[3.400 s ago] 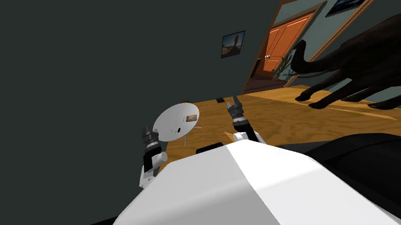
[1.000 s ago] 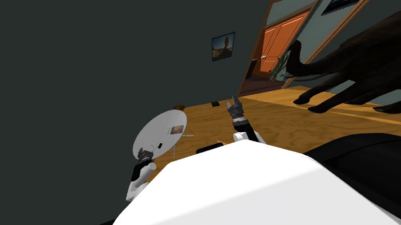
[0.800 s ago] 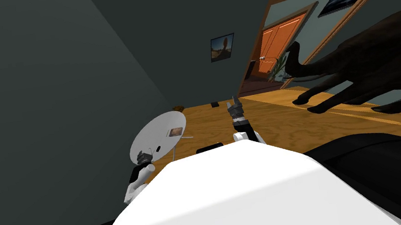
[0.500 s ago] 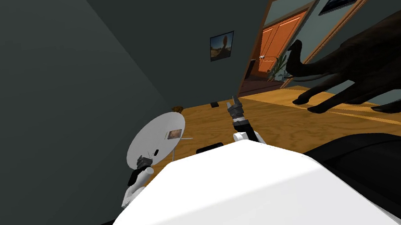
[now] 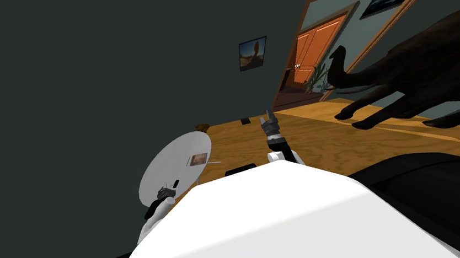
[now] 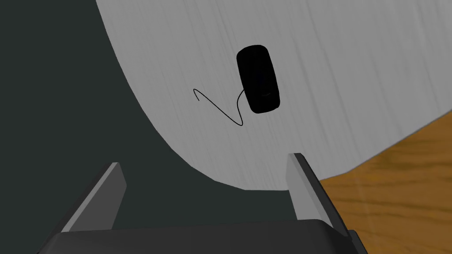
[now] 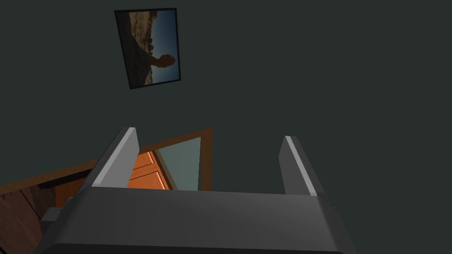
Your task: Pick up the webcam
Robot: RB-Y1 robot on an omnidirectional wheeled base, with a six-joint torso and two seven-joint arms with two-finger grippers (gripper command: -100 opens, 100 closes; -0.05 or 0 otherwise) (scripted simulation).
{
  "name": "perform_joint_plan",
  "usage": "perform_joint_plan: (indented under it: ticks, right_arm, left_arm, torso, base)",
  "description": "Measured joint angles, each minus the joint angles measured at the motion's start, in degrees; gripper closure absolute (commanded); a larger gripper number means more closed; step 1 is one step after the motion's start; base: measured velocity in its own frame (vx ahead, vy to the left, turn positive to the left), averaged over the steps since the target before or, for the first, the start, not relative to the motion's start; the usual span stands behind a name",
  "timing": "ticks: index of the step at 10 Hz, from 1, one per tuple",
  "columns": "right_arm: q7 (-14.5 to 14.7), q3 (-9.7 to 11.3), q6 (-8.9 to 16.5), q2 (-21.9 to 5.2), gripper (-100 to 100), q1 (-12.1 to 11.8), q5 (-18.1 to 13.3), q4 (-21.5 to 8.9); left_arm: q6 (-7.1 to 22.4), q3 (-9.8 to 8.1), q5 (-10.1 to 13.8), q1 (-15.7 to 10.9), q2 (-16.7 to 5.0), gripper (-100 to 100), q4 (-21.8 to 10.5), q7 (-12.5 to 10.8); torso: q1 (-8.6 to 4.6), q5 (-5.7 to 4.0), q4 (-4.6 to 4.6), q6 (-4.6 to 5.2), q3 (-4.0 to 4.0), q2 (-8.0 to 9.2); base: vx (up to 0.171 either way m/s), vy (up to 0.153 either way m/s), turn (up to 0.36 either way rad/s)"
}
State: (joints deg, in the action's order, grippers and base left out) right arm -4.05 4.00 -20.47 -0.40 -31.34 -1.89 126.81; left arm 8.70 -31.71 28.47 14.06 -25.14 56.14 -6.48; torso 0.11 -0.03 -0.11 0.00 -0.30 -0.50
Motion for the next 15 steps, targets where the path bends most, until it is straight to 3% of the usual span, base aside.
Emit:
perform_joint_plan:
  ticks: [1, 3, 5, 8, 10, 11, 13, 15]
  right_arm:
    - [0.0, 0.0, 0.0, 0.0, 0, 0.0, 0.0, 0.0]
    - [0.0, 0.0, 0.0, 0.0, 0, 0.0, 0.0, 0.0]
    - [0.0, 0.0, 0.0, 0.0, 0, 0.0, 0.0, 0.0]
    - [0.0, 0.0, 0.0, 0.0, 0, 0.0, 0.0, 0.0]
    - [0.0, 0.0, 0.0, 0.0, 0, 0.0, 0.0, 0.0]
    - [0.0, 0.0, 0.0, 0.0, 0, 0.0, 0.0, 0.0]
    - [0.0, 0.0, 0.0, 0.0, 0, 0.0, 0.0, 0.0]
    - [0.0, 0.0, 0.0, 0.0, 0, 0.0, 0.0, 0.0]
  left_arm:
    - [-0.1, 1.35, 1.6, -0.6, -2.0, -100, -4.2, -0.3]
    - [2.2, -0.28, 0.6, 0.1, -1.1, -100, -4.4, -0.5]
    - [4.9, -1.05, 0.4, -0.6, -2.1, -100, -9.1, -0.8]
    - [9.1, -2.40, -0.8, 0.4, -2.5, -100, -11.2, -1.8]
    - [9.1, -1.35, 1.4, 0.7, -3.6, -100, -14.5, -1.2]
    - [10.3, -2.14, -0.2, 0.7, -3.3, -100, -15.1, -1.8]
    - [12.3, -2.13, 0.5, 0.9, -4.3, -100, -16.9, -1.9]
    - [13.6, -2.51, -0.6, 1.3, -4.2, -100, -17.6, -2.7]
  torso:
    - [0.03, 0.00, 0.00, 0.00, 0.00, 0.00]
    - [0.04, 0.01, 0.02, -0.01, 0.06, 0.10]
    - [0.15, 0.03, -0.01, 0.00, -0.01, -0.03]
    - [0.11, 0.02, 0.03, 0.00, 0.08, 0.14]
    - [0.08, 0.02, 0.05, -0.01, 0.13, 0.24]
    - [0.16, 0.03, 0.04, 0.00, 0.10, 0.18]
    - [0.14, 0.04, 0.04, -0.01, 0.12, 0.22]
    - [0.04, 0.01, 0.06, -0.02, 0.18, 0.32]
  base:
    - [0.091, 0.016, -0.031]
    - [0.117, 0.031, -0.070]
    - [0.157, 0.065, -0.091]
    - [0.084, 0.046, -0.038]
    - [0.081, 0.057, -0.060]
    - [0.097, 0.089, -0.072]
    - [0.056, 0.046, -0.025]
    - [0.040, 0.033, -0.026]
